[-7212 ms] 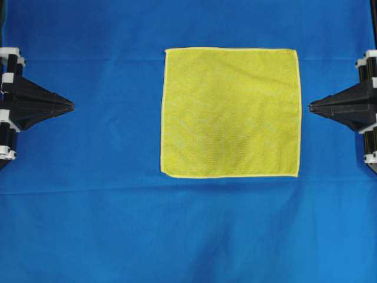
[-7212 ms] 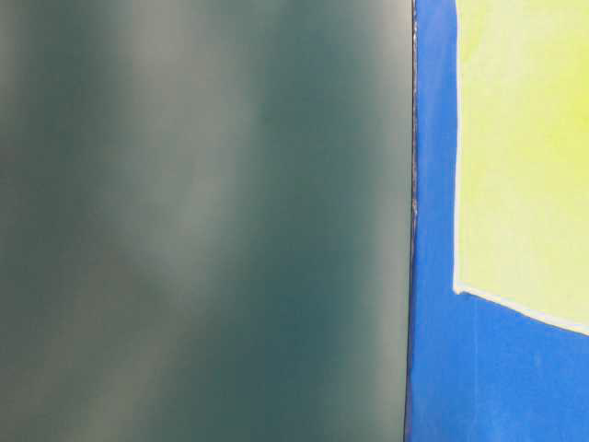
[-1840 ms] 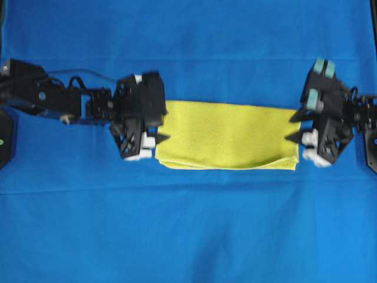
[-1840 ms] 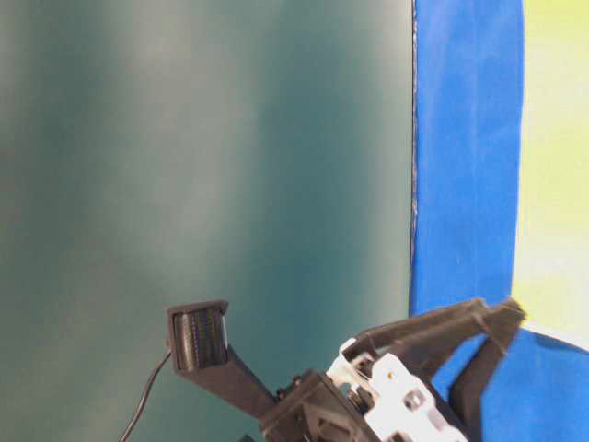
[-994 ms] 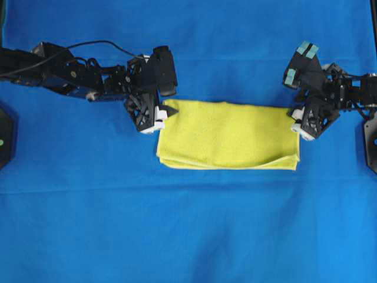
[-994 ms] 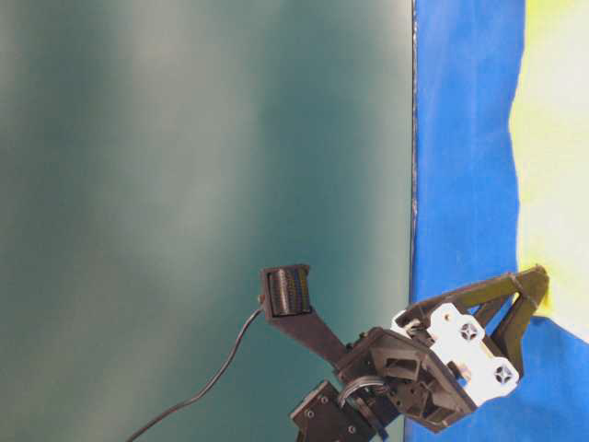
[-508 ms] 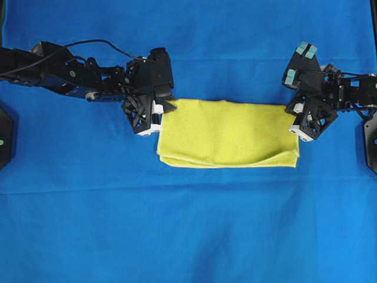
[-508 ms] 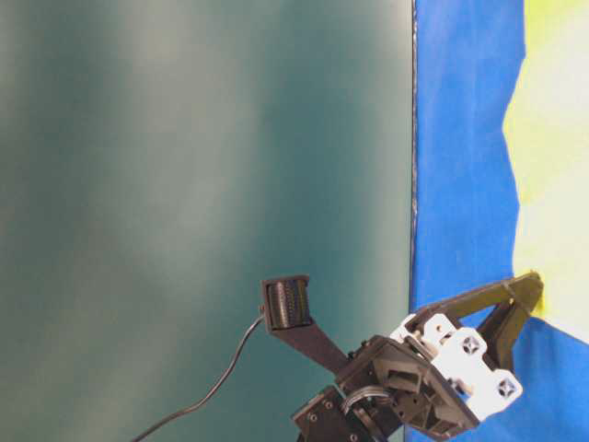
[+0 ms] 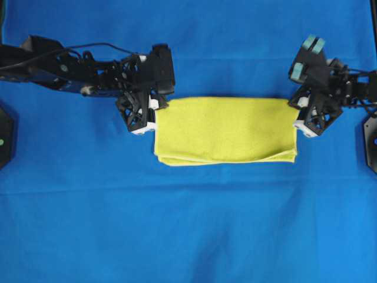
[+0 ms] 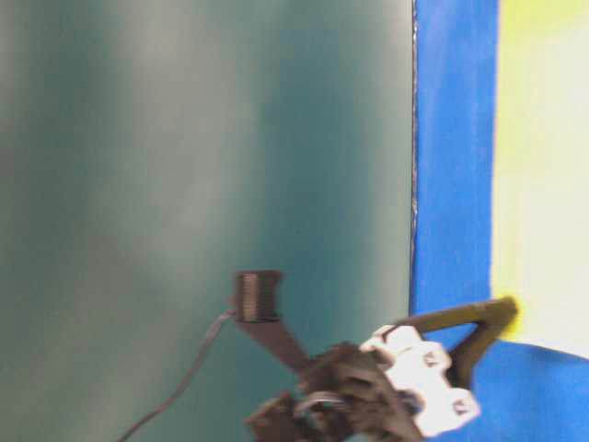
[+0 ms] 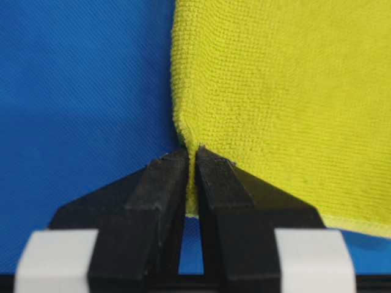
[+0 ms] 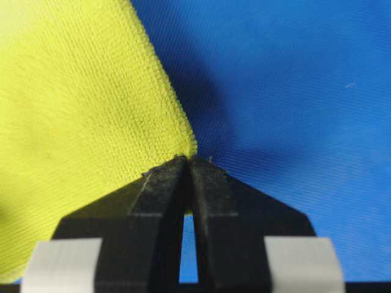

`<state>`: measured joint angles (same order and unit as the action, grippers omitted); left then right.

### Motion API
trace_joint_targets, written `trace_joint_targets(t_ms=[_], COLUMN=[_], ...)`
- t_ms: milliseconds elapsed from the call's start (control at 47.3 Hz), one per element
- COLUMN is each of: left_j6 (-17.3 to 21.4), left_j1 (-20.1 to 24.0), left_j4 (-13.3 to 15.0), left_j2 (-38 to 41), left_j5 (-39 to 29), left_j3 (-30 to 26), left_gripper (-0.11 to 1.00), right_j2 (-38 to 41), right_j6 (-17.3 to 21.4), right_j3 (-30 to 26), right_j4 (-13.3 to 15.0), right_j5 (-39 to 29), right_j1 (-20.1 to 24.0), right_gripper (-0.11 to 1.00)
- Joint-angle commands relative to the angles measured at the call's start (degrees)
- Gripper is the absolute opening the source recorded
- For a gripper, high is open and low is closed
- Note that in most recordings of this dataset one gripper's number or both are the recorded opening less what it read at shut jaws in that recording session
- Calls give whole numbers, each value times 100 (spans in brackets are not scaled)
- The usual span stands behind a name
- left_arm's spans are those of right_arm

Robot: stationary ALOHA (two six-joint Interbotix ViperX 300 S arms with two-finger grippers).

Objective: Fold the yellow towel.
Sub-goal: 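Lift the folded towel and rotate it, left gripper swinging toward center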

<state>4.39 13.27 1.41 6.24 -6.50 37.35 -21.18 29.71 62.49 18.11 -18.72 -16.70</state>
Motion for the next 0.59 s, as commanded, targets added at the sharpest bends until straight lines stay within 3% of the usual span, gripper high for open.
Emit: trace_joint_targets(t_ms=[0, 317, 571], left_j6=[-44, -62, -70], left_j1=[-53, -220, -352], left_j4=[-9, -9, -9], left_j2=[-475, -1292, -1424], left_j5=[-264, -879, -870], left_j3=[-167, -439, -466], left_gripper=[2, 2, 2], right_j2=[-492, -1854, -2057], right_j6=[-26, -53, -18], right_j3=[-176, -483, -475], right_j4=[18, 35, 35], right_j5=[-299, -1134, -1134], right_j1=[-18, -18, -18], right_gripper=[2, 2, 2])
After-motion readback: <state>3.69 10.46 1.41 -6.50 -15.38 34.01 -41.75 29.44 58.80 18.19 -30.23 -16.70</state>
